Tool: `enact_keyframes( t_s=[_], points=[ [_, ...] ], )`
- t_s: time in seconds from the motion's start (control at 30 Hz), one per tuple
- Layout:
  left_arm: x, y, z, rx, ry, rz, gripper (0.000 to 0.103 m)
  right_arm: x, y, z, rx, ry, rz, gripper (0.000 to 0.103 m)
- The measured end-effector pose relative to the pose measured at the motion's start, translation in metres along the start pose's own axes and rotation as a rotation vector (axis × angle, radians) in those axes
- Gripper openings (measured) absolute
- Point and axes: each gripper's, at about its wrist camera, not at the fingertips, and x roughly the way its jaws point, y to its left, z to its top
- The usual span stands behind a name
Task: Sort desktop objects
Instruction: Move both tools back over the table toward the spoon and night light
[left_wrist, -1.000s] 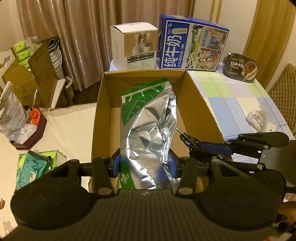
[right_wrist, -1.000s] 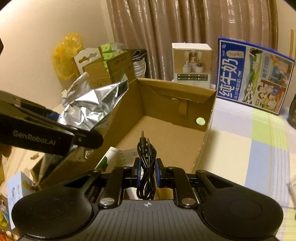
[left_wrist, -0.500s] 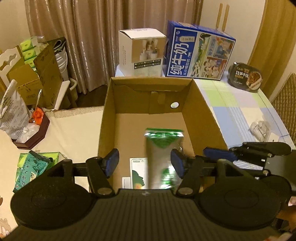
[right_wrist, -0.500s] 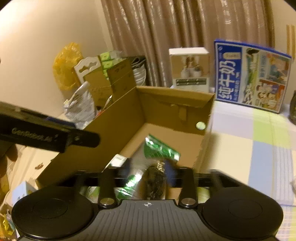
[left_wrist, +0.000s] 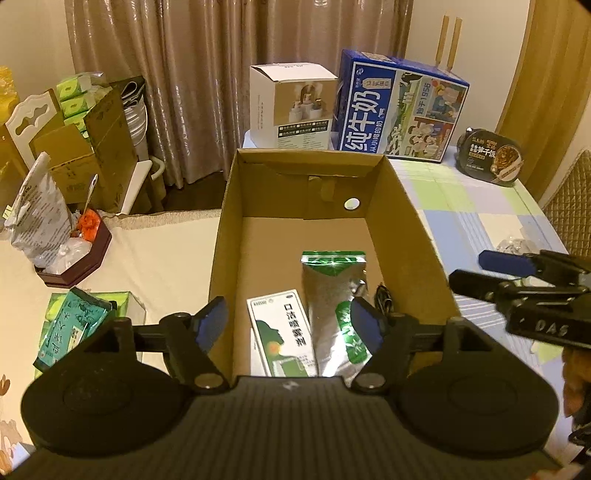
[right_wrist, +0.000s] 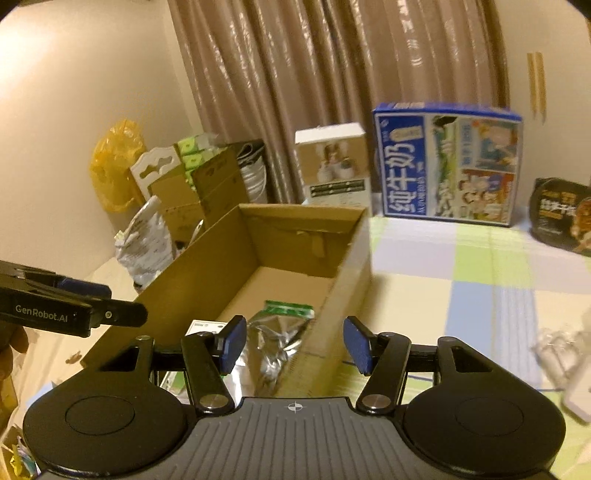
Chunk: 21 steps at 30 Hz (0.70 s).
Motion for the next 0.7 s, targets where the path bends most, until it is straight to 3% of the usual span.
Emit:
enact_keyframes(
  t_s=[0.17, 0.27, 0.43, 0.53, 0.7],
  points=[
    [-0.021, -0.014, -0.011, -0.01, -0.022, -0.009, 0.079, -0.035, -0.011, -0.011, 0.027, -0.015, -0.015, 0.061],
    [-0.034, -0.027, -0.017, -0.014, -0.034, -0.011, 0.08, -0.055, -0.016, -0.019, 0.041, -0.019, -0.026, 0.066],
    [-0.055, -0.052, -0.029, 0.002, -0.051, -0.018, 0.087, -0.09, -0.032, -0.034, 0.069, -0.035, -0.055, 0.079],
    [-0.067, -0.067, -0.035, 0.013, -0.069, -0.019, 0.097, -0.111, -0.043, -0.045, 0.087, -0.038, -0.078, 0.091],
    [-0.08, -0.092, -0.045, 0.035, -0.091, -0.024, 0.102, -0.149, -0.069, -0.075, 0.129, -0.025, -0.137, 0.098]
  ],
)
